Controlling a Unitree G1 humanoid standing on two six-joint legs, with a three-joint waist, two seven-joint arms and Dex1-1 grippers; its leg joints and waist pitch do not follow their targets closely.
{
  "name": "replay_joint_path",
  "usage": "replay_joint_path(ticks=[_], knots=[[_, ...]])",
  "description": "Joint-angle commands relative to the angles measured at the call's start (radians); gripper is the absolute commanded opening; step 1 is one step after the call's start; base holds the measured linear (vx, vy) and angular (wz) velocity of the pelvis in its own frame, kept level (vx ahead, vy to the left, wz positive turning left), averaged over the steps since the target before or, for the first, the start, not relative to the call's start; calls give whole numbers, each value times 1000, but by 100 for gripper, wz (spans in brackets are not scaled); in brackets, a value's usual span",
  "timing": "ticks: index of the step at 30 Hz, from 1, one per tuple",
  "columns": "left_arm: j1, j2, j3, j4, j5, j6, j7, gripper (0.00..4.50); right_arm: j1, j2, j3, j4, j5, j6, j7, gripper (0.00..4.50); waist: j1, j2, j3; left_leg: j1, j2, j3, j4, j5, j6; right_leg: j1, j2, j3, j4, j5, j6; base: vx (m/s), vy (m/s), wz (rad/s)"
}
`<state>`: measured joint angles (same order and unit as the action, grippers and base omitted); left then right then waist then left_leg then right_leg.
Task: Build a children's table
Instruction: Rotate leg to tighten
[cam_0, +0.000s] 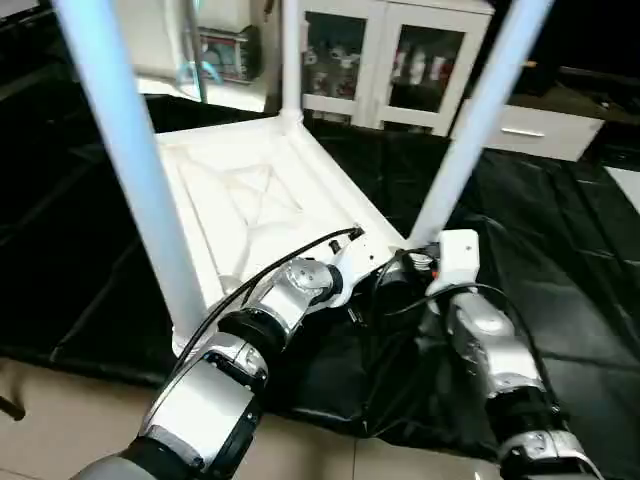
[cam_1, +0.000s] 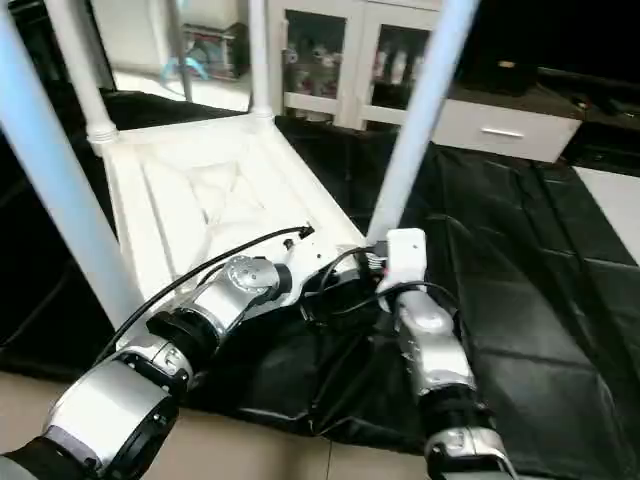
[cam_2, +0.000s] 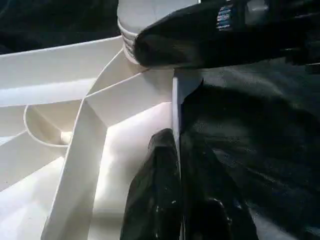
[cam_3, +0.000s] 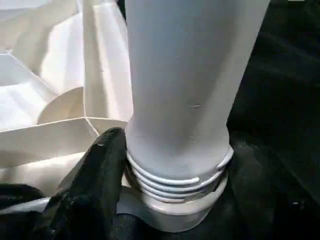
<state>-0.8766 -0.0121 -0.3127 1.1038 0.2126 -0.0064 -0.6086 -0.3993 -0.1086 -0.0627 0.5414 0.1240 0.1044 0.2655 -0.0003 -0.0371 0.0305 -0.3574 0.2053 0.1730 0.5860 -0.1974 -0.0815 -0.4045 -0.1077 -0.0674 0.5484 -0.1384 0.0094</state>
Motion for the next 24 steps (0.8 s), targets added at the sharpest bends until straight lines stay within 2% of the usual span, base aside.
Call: replay_joint_path(ticks=[1, 3, 4, 5, 6, 8, 9, 10, 12, 13, 15, 16, 18, 19, 21, 22, 24], knots=[[5, 27, -18, -15, 18, -3, -34, 0, 2, 5, 64, -86, 30, -25, 97, 361, 5, -8, -45, -6, 15, -2, -90, -344, 59, 41, -31, 19, -62, -396, -161, 0, 0, 0], [22, 45, -25, -48, 13, 5, -81, 0, 13, -18, 59, -111, 35, -24, 110, 376, 3, -1, -49, -14, 15, -7, -91, -319, 46, 47, -36, 18, -60, -409, -148, 0, 0, 0], [77, 102, -61, -148, 4, 0, -235, 0, 38, -88, 55, -172, 52, 16, 183, 385, 9, -7, -52, -9, 18, -2, -86, -280, 57, 41, -34, 23, -55, -341, -168, 0, 0, 0], [99, 124, -75, -186, 1, -7, -294, 0, 47, -115, 55, -193, 59, 36, 216, 391, 12, -8, -54, -9, 20, -1, -83, -258, 65, 44, -34, 25, -47, -297, -183, 0, 0, 0], [119, 146, -91, -219, -1, -15, -346, 0, 55, -142, 59, -209, 70, 58, 264, 391, 15, -5, -53, -7, 21, 5, -79, -225, 85, 39, -31, 28, -39, -231, -215, 0, 0, 0], [171, 204, -128, -303, -14, -43, -473, 0, 76, -214, 74, -253, 104, 106, 398, 419, 22, -3, -56, -8, 24, 6, -75, -188, 112, 48, -30, 28, -25, -151, -255, 60, -13, 2], [194, 228, -138, -344, -29, -40, -524, 0, 89, -249, 80, -276, 116, 113, 461, 425, 25, -2, -57, -7, 23, 9, -71, -169, 121, 47, -29, 29, -21, -119, -263, 63, -6, 2], [215, 251, -145, -385, -47, -40, -567, 0, 104, -288, 86, -303, 138, 122, 536, 437, 35, 2, -58, 0, 26, 13, -68, -140, 140, 43, -28, 30, -11, -42, -293, 56, -4, 2], [234, 274, -152, -422, -68, -53, -613, 0, 122, -329, 96, -333, 161, 135, 611, 445, 42, 0, -58, 2, 25, 14, -66, -132, 144, 45, -28, 31, -6, -22, -302, 28, -2, 1], [255, 299, -157, -462, -85, -45, -655, 0, 152, -391, 113, -378, 194, 162, 709, 445, 51, -1, -51, 6, 27, 18, -69, -146, 144, 42, -28, 34, -9, -38, -303, 0, 0, 0], [271, 314, -157, -487, -98, -41, -684, 0, 186, -454, 133, -425, 231, 203, 801, 445, 58, -6, -50, 10, 30, 18, -70, -172, 136, 44, -29, 35, -11, -77, -291, 0, 0, 0], [286, 325, -151, -516, -111, -34, -713, 0, 220, -516, 161, -472, 262, 244, 891, 445, 64, -7, -45, 11, 31, 19, -74, -209, 123, 45, -30, 36, -16, -138, -272, 0, 0, 0], [292, 328, -149, -530, -118, -30, -727, 0, 226, -531, 168, -483, 268, 255, 916, 445, 63, -9, -44, 5, 31, 18, -77, -230, 108, 47, -33, 36, -19, -191, -253, 0, 0, 0], [295, 332, -149, -541, -121, -18, -738, 0, 229, -535, 178, -481, 258, 244, 935, 445, 58, -13, -40, 4, 30, 16, -82, -283, 78, 42, -36, 35, -31, -312, -208, 0, 0, 0], [296, 338, -154, -551, -126, -11, -750, 0, 225, -528, 189, -468, 239, 222, 945, 445, 58, -12, -39, 10, 30, 15, -83, -305, 59, 35, -38, 36, -41, -377, -187, 0, 0, 0], [296, 342, -158, -555, -124, -9, -753, 0, 220, -521, 195, -460, 231, 215, 946, 445, 57, -13, -41, 11, 31, 14, -83, -308, 45, 33, -37, 37, -41, -392, -178, 0, 0, 0], [295, 351, -164, -558, -116, -7, -755, 0, 201, -505, 212, -444, 216, 194, 946, 445, 58, -11, -43, 11, 29, 14, -83, -293, 37, 32, -34, 38, -38, -362, -177, 0, 0, 0]])
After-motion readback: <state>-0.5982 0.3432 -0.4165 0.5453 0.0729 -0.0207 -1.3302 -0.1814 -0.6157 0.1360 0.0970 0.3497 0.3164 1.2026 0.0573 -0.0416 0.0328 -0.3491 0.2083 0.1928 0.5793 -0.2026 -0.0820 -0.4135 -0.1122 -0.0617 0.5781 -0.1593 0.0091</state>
